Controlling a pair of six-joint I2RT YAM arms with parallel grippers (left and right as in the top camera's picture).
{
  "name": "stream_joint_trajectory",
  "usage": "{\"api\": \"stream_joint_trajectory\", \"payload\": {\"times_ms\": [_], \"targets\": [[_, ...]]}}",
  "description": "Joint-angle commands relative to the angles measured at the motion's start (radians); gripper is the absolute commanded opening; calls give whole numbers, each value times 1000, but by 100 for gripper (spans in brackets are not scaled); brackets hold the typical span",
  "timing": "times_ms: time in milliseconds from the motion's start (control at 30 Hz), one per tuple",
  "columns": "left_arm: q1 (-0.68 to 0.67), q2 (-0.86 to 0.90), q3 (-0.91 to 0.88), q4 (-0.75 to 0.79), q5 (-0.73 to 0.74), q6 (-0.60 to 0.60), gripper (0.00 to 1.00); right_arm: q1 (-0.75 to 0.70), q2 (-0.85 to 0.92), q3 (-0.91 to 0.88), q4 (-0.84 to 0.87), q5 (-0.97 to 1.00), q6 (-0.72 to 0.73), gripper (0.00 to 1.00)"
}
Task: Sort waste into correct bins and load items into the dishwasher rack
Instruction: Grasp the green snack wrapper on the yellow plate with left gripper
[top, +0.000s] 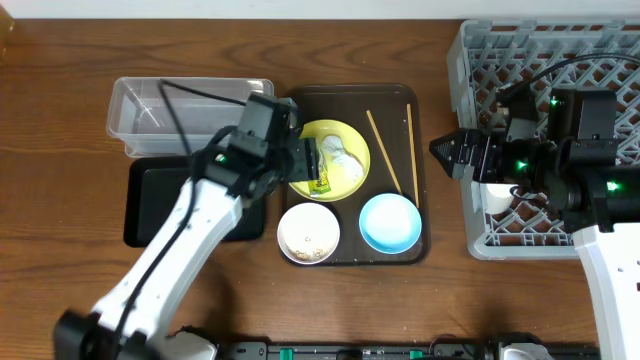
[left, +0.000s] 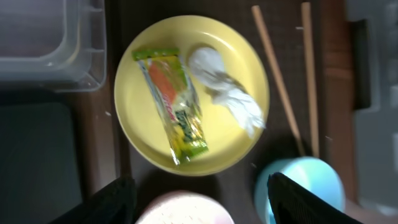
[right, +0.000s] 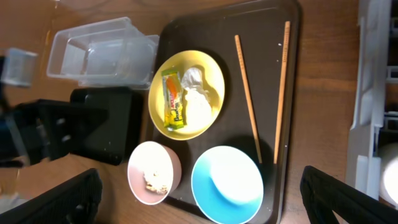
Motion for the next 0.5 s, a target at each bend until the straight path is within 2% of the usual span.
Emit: {"api": "stream_joint_trajectory", "payload": {"times_ms": [0,200,467], "targets": [[-2,109,15,39,-60,3,70,11,0,3,-2,14,23,99],[-5,294,15,144,-60,7,69,11,0,3,-5,14,23,99],[-28,427,15,217,-45,7,53,11,0,-2,-5,14,23,99]]}}
